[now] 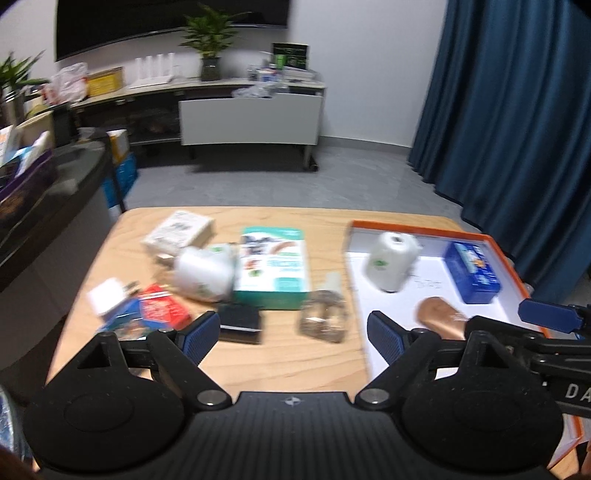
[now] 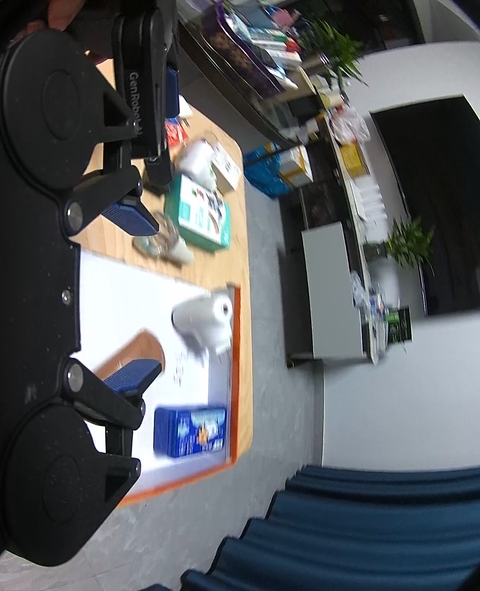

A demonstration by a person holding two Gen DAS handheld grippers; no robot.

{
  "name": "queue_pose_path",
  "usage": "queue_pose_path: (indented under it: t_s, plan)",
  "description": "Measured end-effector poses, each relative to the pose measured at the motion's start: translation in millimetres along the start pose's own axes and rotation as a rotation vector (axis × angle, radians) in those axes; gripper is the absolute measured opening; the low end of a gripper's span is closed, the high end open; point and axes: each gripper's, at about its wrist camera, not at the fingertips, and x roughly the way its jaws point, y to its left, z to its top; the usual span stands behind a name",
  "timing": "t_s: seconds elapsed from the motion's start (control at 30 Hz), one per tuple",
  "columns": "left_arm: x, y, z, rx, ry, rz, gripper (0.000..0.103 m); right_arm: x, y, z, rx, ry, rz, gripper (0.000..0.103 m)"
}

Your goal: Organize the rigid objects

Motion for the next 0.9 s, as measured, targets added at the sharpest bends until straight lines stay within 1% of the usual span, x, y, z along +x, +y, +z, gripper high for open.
queue_pose_path:
  t_s: [0.2,0.4,0.53,0.67,0.8,0.9]
  plan:
    - [-4,48,-7,-0.068,0.005,0.056,0.089,10,29,-3,-0.043,0.024,0.037,0.087]
    - [-8,85,-12,-0.119,0.003,0.099,0.089,20,46,-5,-0.067,0.045,0.056,0.087]
    - [-4,103,-15,-0.133,0.003,0.127,0.089,24,52,-7,-0.079,0.053,0.066,0.087]
    - [7,124,-13,-0.145,0.003,0.161,0.090,27,52,-8,-0.081,0.061,0.064,0.087]
    - [23,145,-10,-0.130,-0.001,0.202,0.092,30,50,-10,-0.071,0.066,0.058,0.087]
    - [38,157,-4,-0.108,0.002,0.205,0.092,32,48,-10,-0.066,0.073,0.055,0.087]
